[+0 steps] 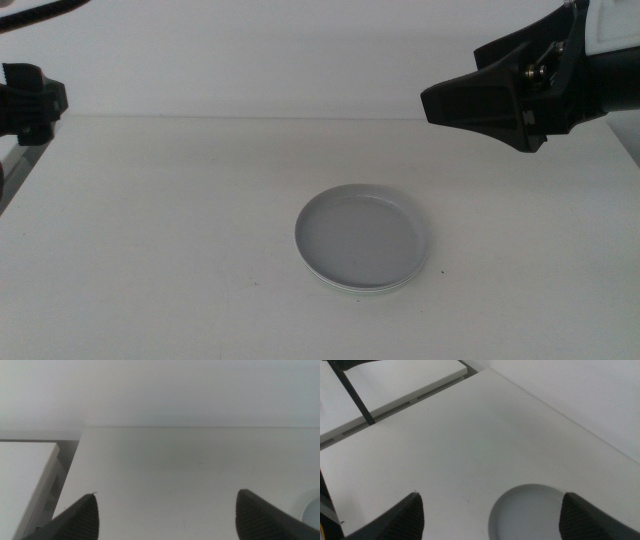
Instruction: Stack the three bowls on top of each other.
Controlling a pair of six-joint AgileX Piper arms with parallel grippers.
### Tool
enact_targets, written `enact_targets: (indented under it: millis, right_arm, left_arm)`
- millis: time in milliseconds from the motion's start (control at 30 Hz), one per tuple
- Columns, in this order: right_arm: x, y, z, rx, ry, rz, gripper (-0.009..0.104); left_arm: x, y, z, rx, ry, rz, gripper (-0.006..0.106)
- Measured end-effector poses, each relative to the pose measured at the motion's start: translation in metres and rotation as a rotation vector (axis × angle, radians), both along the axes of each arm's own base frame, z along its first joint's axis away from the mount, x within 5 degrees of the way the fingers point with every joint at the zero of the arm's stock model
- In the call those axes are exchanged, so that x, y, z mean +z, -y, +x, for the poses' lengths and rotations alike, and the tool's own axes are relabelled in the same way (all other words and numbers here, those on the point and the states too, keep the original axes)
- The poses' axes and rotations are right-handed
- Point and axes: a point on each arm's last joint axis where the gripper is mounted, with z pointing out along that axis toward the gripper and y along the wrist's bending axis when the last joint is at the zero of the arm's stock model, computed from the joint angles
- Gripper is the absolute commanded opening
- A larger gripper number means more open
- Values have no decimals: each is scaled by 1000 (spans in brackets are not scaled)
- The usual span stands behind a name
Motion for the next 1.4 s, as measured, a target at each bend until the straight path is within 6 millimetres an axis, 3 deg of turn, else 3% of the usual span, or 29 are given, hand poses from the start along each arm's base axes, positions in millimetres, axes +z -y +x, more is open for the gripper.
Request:
enact_targets:
  millis: [100, 233, 367, 500, 633, 767, 967, 1167, 1400]
  right_arm:
    - [1, 7, 3, -51, 51, -17, 86]
    - [-3, 32, 11, -230, 190, -46, 86]
    - [-29, 68, 9, -403, 269, -149, 86]
    - [-54, 101, -24, -538, 341, -240, 86]
    - [-87, 123, -74, -686, 446, -248, 86]
    - [-130, 129, -116, -760, 532, -248, 86]
    - [-192, 129, -139, -757, 544, -293, 86]
    - [-214, 129, -145, -759, 568, -304, 86]
    - [-222, 129, -146, -753, 558, -320, 86]
  left_arm:
    - [0, 0, 0, 0, 0, -1, 94]
    - [-1, 0, 0, 0, -2, -3, 94]
    - [0, 6, -4, -6, -3, -136, 94]
    - [-8, 8, -27, -25, 91, -261, 94]
    - [-42, -1, -69, -7, 172, -285, 94]
    - [-91, -8, -104, 26, 174, -282, 94]
    - [-140, -13, -136, 51, 252, -286, 94]
    - [-175, -13, -141, 54, 244, -285, 94]
    - [-176, -13, -140, 49, 288, -288, 94]
